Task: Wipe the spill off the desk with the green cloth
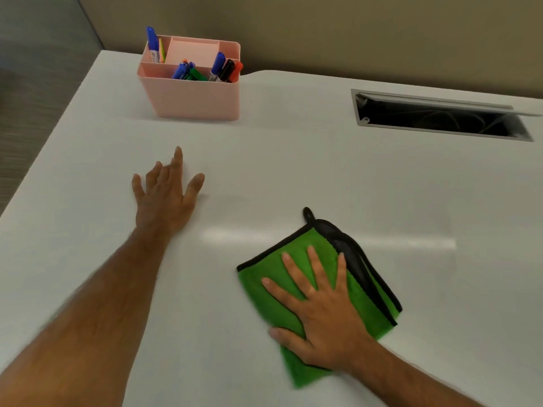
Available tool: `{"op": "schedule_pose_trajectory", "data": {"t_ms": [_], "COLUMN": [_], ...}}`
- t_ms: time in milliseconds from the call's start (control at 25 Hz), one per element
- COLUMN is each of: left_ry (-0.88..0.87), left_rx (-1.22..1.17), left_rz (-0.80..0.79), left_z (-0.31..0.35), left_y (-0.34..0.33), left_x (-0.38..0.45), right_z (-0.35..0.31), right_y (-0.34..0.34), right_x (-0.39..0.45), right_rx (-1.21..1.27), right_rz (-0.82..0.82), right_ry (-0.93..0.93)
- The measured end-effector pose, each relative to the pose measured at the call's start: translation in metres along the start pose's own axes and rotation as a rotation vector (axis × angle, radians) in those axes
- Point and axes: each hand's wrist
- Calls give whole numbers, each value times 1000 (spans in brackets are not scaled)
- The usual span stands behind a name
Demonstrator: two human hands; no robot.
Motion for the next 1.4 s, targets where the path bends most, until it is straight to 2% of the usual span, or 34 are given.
{"op": "schedule_pose_trajectory", "data": {"t_ms": [320, 560, 720, 960, 1120, 1280, 1400], "left_ry": [-120, -159, -94, -81, -78, -74, -76], "left_rx": [134, 135, 91, 89, 97, 94, 97], "left_rz": [157, 92, 62, 52, 38, 28, 27], "left_z": [15, 34, 32, 33, 33, 33, 32], "left_y": [10, -4, -9, -10, -10, -9, -9], "left_x": [35, 57, 62, 65, 67, 66, 68], "right_z": [72, 141, 182, 204, 177, 131, 125], "right_y": [-1, 4, 13, 24, 30, 18, 8], "right_x": [-18, 3, 37, 99, 125, 106, 73], "right_rx": [-11, 17, 25, 42, 48, 15, -1], "right_rz": [2, 34, 41, 52, 31, 66, 62], "right_ry": [-241, -457, -534, -558, -450, -315, -315]}}
Point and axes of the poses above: each hand's wrist, its own x-axis towards the middle knuckle, its own y-axis out of the back of the hand, z = x × y, and after that the axes turned 13 degrees about y, right-handed
